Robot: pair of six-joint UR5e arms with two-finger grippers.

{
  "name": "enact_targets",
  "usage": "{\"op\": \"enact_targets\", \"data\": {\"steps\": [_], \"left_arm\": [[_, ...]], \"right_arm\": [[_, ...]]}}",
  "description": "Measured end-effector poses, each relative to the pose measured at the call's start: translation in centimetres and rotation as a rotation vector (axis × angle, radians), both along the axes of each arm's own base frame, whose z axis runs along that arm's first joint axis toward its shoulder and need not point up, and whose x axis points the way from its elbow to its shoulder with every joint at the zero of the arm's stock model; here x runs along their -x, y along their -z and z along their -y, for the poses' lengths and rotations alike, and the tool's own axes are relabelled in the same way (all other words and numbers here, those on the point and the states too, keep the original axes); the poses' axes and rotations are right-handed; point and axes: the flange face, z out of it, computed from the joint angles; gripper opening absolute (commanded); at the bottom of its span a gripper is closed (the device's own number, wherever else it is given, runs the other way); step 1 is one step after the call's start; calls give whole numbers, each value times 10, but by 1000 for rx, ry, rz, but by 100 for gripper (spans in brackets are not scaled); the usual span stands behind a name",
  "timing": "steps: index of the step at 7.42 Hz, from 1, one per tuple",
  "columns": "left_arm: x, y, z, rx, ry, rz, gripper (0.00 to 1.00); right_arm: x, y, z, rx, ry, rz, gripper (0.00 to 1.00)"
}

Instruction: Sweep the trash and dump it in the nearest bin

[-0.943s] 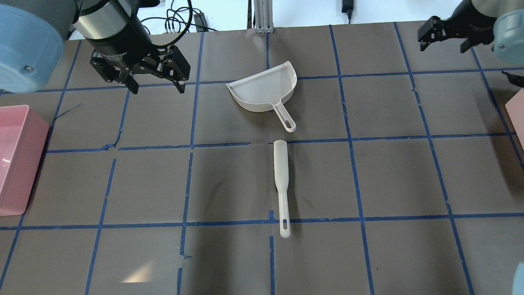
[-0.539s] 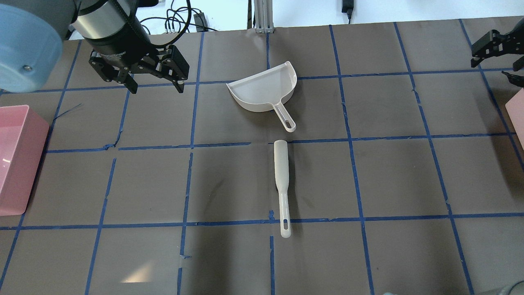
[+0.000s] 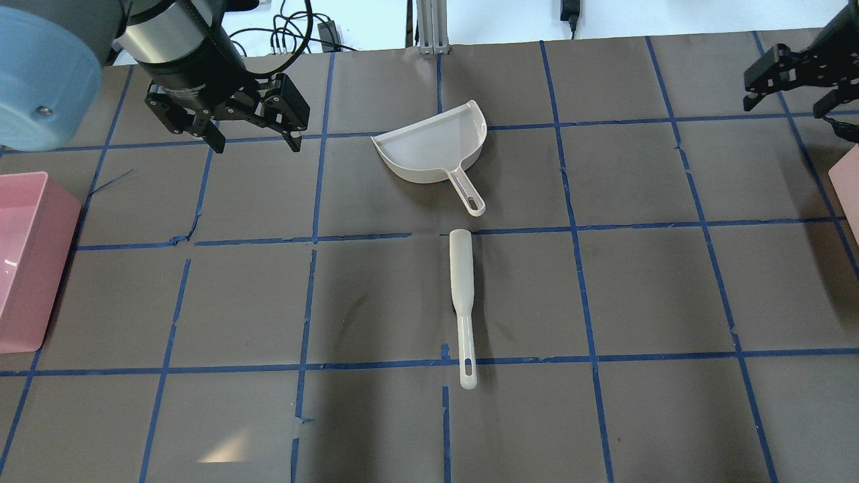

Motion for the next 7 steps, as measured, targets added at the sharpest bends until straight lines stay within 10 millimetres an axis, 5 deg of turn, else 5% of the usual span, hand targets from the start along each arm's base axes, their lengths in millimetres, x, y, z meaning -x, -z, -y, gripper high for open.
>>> {"op": "enact_targets", "data": {"steps": [2, 3, 7], "left_arm": [[-1, 0, -1, -1, -2, 0, 100], [-1, 0, -2, -1, -2, 0, 100], [-1, 1, -2, -2, -2, -1, 100]], "right_arm": [[-74, -19, -24, -22, 1, 17, 100], [-93, -31, -41, -35, 6, 23, 100], [-125, -38, -63, -63, -2, 42, 100]]}}
